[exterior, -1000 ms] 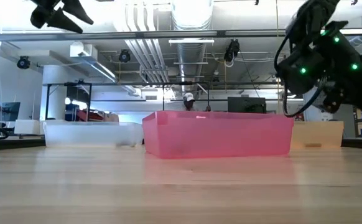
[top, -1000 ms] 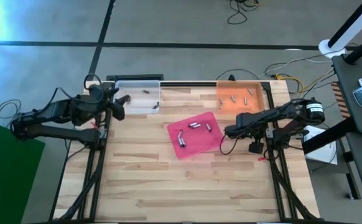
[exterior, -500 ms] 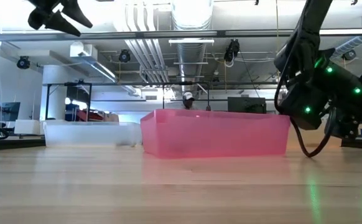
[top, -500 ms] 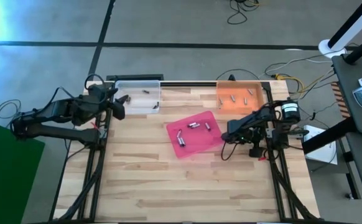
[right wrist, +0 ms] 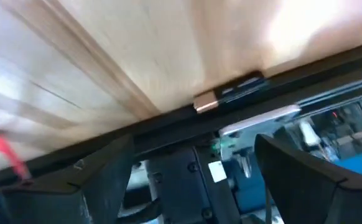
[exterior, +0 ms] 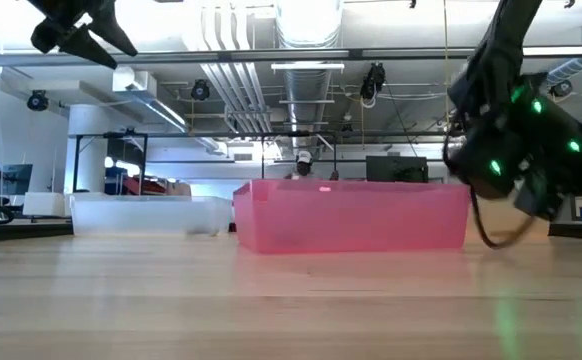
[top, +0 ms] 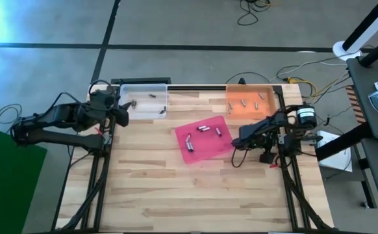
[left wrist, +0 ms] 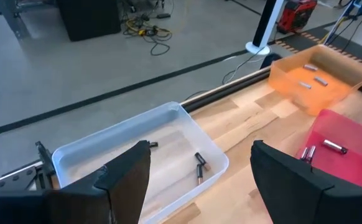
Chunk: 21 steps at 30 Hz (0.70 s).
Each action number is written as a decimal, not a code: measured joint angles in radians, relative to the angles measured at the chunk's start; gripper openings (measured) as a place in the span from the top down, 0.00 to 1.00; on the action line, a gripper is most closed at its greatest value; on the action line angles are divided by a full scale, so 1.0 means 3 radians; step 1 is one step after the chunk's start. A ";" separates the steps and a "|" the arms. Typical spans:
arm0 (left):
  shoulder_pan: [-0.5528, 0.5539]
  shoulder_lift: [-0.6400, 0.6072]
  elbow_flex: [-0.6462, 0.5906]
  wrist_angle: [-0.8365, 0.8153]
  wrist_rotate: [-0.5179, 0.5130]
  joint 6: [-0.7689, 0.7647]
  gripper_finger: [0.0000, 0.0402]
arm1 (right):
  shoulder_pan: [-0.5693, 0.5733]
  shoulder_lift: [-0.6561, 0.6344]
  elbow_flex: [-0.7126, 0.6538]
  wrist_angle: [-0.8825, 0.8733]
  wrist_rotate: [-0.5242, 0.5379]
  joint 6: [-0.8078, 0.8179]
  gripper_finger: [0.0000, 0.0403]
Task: Sort batteries
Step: Put the black battery into the transparent bin
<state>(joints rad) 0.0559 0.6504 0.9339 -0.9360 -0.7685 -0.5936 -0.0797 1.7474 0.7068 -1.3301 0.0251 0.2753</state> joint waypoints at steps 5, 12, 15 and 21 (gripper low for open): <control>0.0000 -0.0011 0.0091 -0.0017 0.0000 0.0025 0.37 | 0.0002 -0.0486 0.0138 -0.0109 0.0052 0.0254 0.19; 0.0000 -0.0011 0.0229 -0.0019 -0.0063 0.0003 0.37 | -0.0300 -0.1144 0.0187 -0.0018 0.0409 0.0961 0.20; 0.0000 -0.0016 0.0233 0.0021 -0.0231 0.0041 0.37 | -0.0628 -0.1095 0.0181 -0.0020 0.0585 0.1140 0.23; 0.0000 -0.0015 0.0233 0.0079 -0.0512 0.0267 0.37 | -0.1028 -0.0868 0.0162 -0.0002 0.0632 0.1114 0.33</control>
<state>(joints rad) 0.0559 0.6460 1.0039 -0.9124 -0.9221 -0.5136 -0.3881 1.4871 0.7555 -1.3307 0.2146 0.6094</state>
